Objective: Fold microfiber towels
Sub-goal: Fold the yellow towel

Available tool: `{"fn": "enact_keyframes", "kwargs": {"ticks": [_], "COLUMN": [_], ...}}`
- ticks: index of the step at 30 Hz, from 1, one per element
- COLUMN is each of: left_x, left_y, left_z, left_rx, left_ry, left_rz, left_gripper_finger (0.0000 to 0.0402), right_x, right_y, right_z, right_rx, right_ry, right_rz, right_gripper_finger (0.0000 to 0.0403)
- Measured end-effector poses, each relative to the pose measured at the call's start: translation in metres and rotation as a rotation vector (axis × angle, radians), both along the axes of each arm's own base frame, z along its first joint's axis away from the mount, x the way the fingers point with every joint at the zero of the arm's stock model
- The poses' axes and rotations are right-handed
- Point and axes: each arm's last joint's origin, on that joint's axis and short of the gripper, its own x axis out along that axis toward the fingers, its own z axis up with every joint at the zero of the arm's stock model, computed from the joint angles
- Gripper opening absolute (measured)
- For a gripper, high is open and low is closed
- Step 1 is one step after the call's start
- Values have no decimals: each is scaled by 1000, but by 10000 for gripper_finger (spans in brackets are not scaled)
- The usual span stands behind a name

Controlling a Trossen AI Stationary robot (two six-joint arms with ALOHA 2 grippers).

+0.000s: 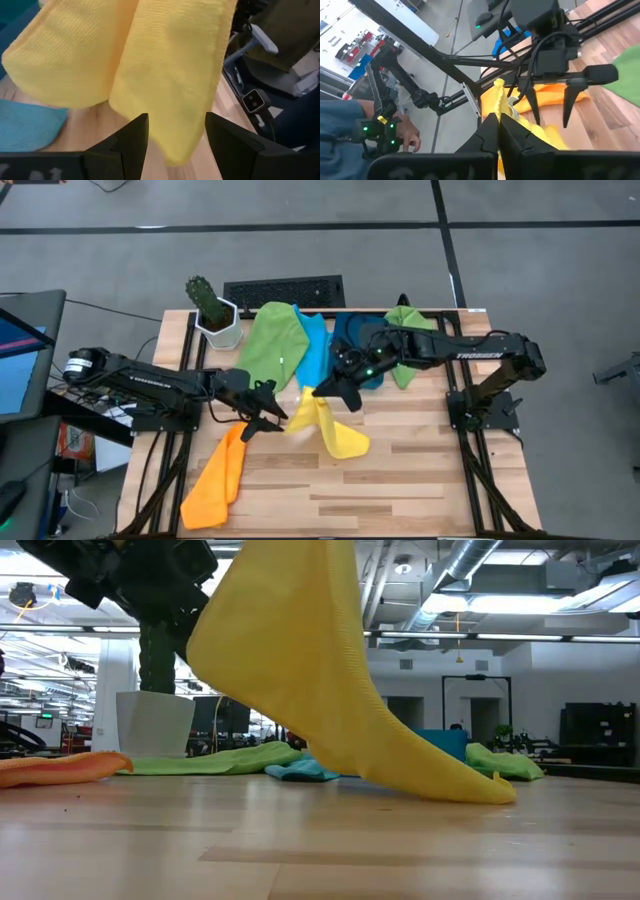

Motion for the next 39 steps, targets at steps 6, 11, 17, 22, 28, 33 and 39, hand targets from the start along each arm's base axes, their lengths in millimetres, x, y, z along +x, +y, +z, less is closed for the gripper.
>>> {"fn": "enact_keyframes", "kwargs": {"ticks": [6, 11, 17, 22, 28, 33, 39], "left_x": [-2, -5, -6, -8, -10, -9, -9], "left_y": [1, -1, 1, 1, 1, 2, 3], "left_z": [4, 5, 0, -4, -9, -9, -9], "left_rx": [-2, -26, 63, 78, 87, 126, 154], "left_ry": [-19, -9, 27, 40, 53, 43, 42], "left_rz": [-2, -25, 22, 29, 34, 62, 81], "left_gripper_finger": [190, 190, 190, 190, 190, 190, 181], "right_x": [0, 0, 0, 0, 1, 1, 2], "right_y": [-3, -6, -6, -6, -6, -6, -6], "right_z": [0, 0, 0, 0, 1, 2, 3], "right_rx": [-3, -6, -6, -6, -6, -2, 1], "right_ry": [-1, -3, -5, -6, -16, -27, -35], "right_rz": [-6, -13, -15, -15, -15, -17, -18], "right_gripper_finger": [20, 29, 21, 27, 27, 21, 33]}}
